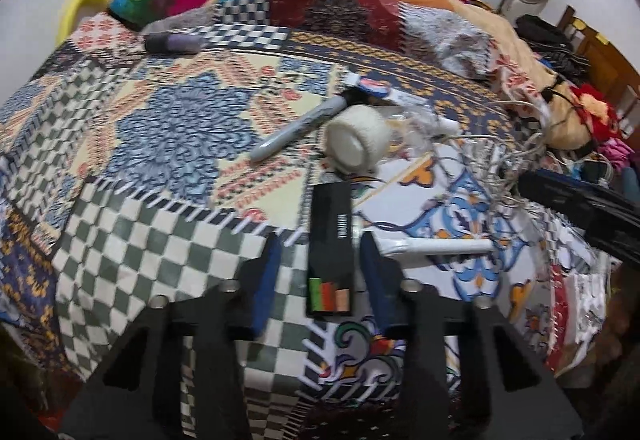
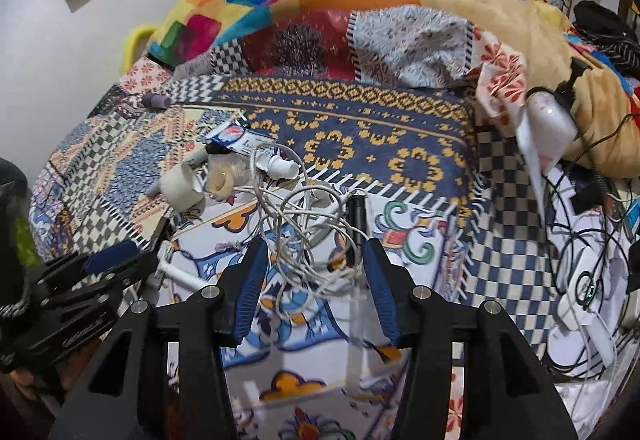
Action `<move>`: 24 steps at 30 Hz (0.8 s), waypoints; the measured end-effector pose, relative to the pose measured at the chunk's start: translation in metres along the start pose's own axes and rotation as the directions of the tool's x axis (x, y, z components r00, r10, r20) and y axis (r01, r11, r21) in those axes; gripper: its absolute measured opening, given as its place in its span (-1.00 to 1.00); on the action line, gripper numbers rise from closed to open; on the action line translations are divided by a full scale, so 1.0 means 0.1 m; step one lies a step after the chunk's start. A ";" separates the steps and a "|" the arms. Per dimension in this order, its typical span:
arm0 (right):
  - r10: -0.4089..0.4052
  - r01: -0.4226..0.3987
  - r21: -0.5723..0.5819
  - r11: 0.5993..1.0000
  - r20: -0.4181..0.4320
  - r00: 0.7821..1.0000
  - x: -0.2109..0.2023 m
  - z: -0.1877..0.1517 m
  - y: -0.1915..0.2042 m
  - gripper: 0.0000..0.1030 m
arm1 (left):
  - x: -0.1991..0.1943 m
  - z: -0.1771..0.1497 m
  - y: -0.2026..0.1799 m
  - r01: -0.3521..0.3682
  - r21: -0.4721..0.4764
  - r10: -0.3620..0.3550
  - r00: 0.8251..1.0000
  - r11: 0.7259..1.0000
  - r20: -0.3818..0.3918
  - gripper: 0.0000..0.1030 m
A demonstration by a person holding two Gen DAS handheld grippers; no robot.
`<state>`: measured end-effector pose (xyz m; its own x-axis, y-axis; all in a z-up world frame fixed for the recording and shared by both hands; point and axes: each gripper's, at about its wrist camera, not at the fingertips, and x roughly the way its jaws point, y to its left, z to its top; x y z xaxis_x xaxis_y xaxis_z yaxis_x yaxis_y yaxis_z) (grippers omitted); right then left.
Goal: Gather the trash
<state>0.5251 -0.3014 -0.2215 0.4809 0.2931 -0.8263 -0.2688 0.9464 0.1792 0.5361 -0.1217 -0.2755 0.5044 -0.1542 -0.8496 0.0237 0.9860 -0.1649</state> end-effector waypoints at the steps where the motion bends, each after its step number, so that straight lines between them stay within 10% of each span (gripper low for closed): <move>1: -0.007 0.007 -0.003 1.000 -0.008 1.000 0.05 0.00 0.01 -0.19 | 0.00 0.01 0.00 0.021 0.002 -0.021 1.000 1.000 -0.005 -0.54; 7: -0.013 0.013 -0.005 1.000 -0.021 1.000 0.11 0.01 0.04 -0.81 | 0.01 0.05 -0.03 0.056 0.022 -0.056 0.998 0.998 -0.016 -0.73; 24: -0.017 0.022 -0.030 0.999 0.137 0.990 -0.51 0.23 0.19 -0.89 | -0.19 0.08 0.30 0.031 -0.084 -0.031 1.000 0.996 0.001 -0.96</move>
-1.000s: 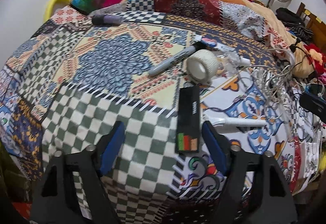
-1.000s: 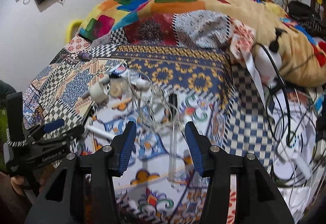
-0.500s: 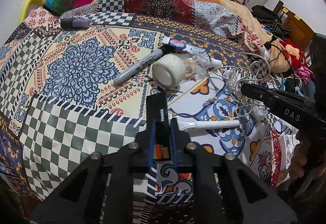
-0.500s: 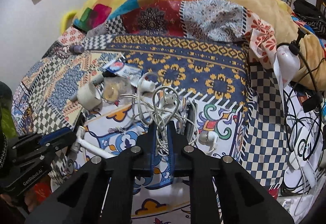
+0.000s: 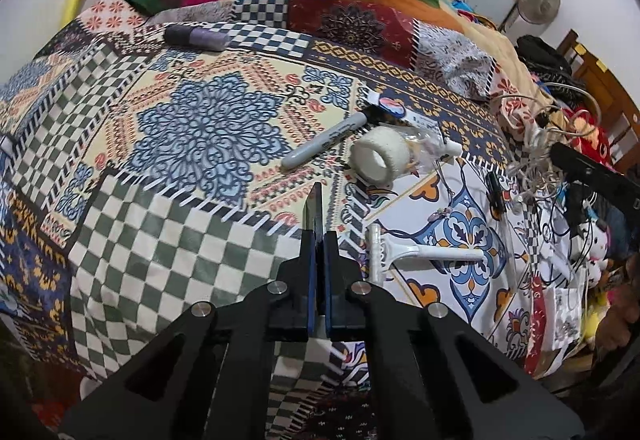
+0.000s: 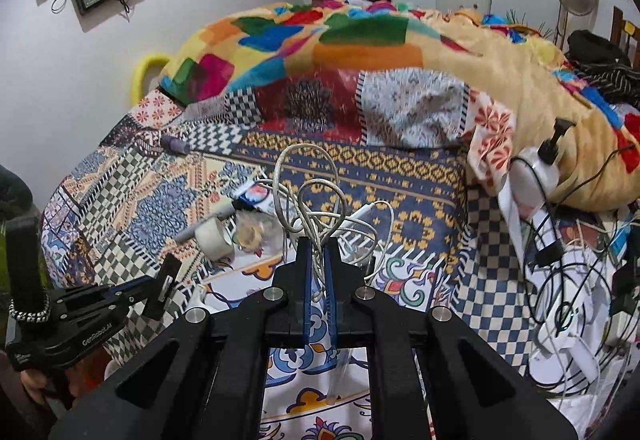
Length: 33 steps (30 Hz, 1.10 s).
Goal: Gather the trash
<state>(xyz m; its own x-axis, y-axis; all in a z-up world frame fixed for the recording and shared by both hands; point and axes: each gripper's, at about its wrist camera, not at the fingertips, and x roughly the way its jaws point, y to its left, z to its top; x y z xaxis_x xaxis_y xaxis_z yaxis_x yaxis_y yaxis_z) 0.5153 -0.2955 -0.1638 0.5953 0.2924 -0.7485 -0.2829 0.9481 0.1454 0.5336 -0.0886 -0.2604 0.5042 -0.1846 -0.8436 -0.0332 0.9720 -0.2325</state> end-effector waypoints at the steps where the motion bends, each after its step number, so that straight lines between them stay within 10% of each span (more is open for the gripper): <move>1: 0.001 -0.001 -0.002 1.000 0.008 1.000 -0.04 0.02 0.01 -0.89 | -0.03 -0.01 0.00 -0.002 -0.002 0.002 1.000 1.000 0.005 -0.96; 17: 0.015 -0.007 -0.059 0.998 0.139 0.990 -0.93 0.34 0.39 -0.89 | -1.24 0.02 -0.09 -0.005 0.031 -0.001 0.984 1.000 0.180 -0.96; 33: 0.156 -0.122 -0.210 0.970 0.152 0.976 -1.63 0.02 1.54 -0.89 | -2.59 -0.64 0.59 -0.082 -0.052 0.093 0.952 0.995 0.292 -0.96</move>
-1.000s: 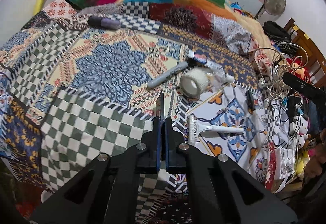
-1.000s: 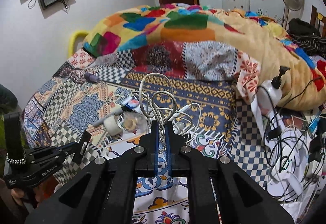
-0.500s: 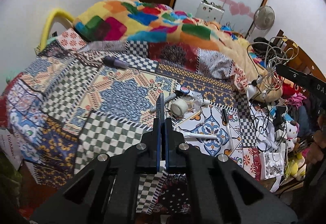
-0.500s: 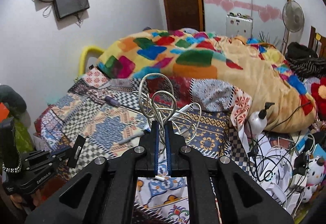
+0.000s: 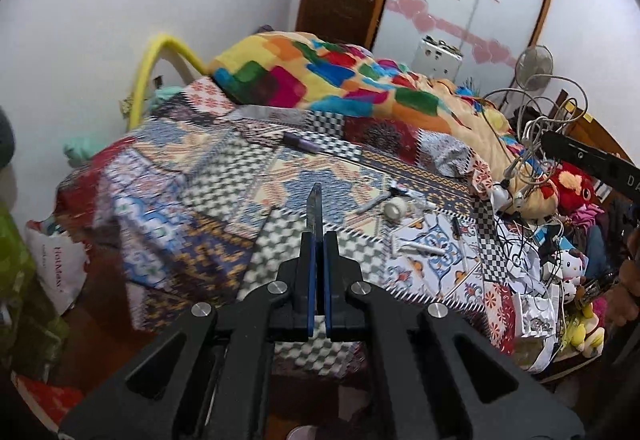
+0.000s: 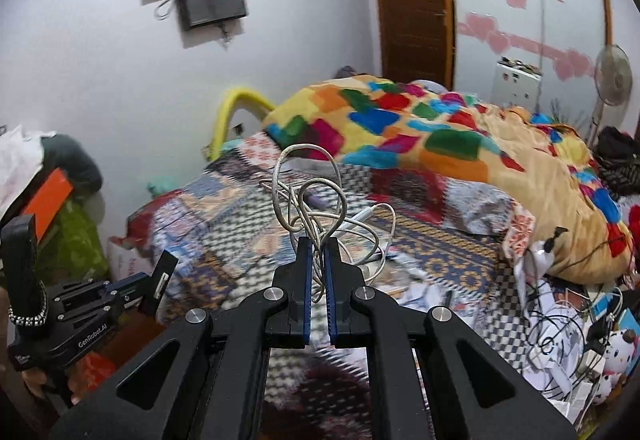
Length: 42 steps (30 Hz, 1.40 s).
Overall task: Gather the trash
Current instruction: 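Carry the cable and the black item with both tools over the white bin, then open the right tool to drop the cable while the left tool drops the black item into the bin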
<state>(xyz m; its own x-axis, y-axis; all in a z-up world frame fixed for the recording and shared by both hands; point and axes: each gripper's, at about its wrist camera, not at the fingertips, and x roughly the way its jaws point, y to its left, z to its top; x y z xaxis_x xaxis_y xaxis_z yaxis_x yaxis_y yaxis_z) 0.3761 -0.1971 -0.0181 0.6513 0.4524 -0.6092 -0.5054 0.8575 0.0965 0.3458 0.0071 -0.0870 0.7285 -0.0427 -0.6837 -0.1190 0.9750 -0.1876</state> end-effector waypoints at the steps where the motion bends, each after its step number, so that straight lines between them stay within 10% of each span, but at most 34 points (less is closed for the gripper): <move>1: 0.008 -0.008 -0.006 1.000 -0.001 1.000 -0.02 -0.02 0.05 -0.89 | -0.07 -0.03 0.06 -0.008 -0.005 0.008 1.000 1.000 0.004 -0.96; 25: 0.250 -0.289 -0.163 0.943 -0.222 0.942 0.37 -0.76 2.06 -0.89 | -1.29 -1.12 1.76 -0.199 -0.183 0.197 0.980 0.963 -0.028 -0.96; 42: 0.319 -0.471 -0.157 0.868 -0.550 0.772 1.35 -1.48 3.03 -0.89 | -0.90 -1.84 2.51 -0.268 -0.301 0.211 0.955 0.915 -0.211 -0.96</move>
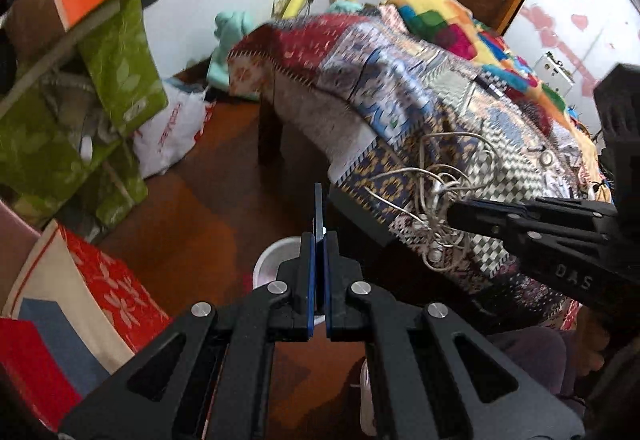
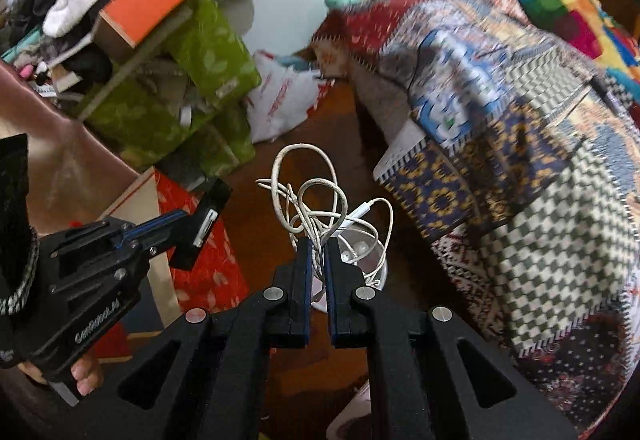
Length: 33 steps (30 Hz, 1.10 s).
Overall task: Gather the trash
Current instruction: 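Open the right tool to drop the cable while the left tool drops the black item into the bin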
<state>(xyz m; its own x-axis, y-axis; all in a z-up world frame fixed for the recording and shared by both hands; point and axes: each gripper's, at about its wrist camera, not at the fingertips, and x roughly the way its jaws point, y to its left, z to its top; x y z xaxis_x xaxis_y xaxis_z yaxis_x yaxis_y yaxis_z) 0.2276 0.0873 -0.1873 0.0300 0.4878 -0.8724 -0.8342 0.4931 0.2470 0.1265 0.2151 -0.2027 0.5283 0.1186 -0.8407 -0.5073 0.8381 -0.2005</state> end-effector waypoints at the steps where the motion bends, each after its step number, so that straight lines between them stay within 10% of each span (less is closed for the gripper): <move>1: 0.009 -0.009 -0.002 1.000 -0.014 1.000 0.05 0.01 0.00 -0.88 | 0.04 -0.01 0.02 -0.002 -0.004 0.002 1.000 1.000 -0.010 -0.96; 10: 0.025 -0.024 0.012 1.000 -0.104 0.994 0.41 0.05 -0.06 -0.28 | 0.45 -0.05 0.10 -0.007 -0.035 0.004 0.995 0.999 -0.102 -0.96; 19: -0.040 0.042 0.029 0.999 -0.078 0.996 0.28 0.06 -0.31 -0.28 | 0.81 0.09 0.02 0.014 -0.051 -0.023 0.984 0.999 -0.177 -0.95; 22: -0.069 0.070 0.013 0.997 -0.066 0.995 0.22 0.04 -0.31 -0.28 | 0.87 0.10 -0.02 0.000 -0.051 -0.010 0.980 0.999 -0.199 -0.60; 33: -0.096 0.097 -0.036 0.995 0.010 0.995 -0.14 -0.11 -0.20 -0.27 | 0.36 0.11 -0.19 -0.046 -0.001 0.045 0.994 0.999 -0.103 -0.50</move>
<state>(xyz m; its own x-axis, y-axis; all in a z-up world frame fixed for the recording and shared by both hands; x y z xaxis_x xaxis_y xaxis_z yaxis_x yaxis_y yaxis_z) 0.2384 0.0629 -0.1847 0.1160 0.4453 -0.8878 -0.8468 0.5115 0.1460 0.1623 0.2096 -0.2237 0.4316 0.1009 -0.8964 -0.5313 0.8315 -0.1622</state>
